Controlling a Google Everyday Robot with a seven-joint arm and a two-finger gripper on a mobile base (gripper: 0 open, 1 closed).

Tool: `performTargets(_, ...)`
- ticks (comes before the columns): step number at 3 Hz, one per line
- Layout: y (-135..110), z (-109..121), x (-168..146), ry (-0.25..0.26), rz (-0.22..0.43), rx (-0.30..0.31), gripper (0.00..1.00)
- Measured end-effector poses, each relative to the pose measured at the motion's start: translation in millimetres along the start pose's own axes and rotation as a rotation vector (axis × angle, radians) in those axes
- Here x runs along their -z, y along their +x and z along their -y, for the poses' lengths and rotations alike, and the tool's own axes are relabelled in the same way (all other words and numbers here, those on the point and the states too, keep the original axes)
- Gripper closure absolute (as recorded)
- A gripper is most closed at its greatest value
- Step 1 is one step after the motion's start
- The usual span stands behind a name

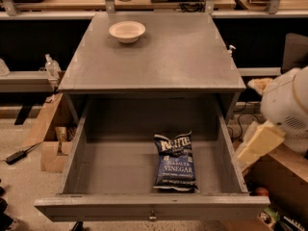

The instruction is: Pick blue chip bag from top drawer and place on counter

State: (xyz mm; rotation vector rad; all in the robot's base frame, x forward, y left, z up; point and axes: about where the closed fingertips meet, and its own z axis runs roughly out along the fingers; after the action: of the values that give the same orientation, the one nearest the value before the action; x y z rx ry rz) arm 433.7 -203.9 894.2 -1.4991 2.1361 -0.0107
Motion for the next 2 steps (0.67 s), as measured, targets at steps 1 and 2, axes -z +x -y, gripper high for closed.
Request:
performTargets(1,23.1,-1.5,-79.2,-0.01,0.05,-0.072,0.0)
performTargets(2,20.8,-5.6,-85.4,-0.02,0.051,-0.069,0.0)
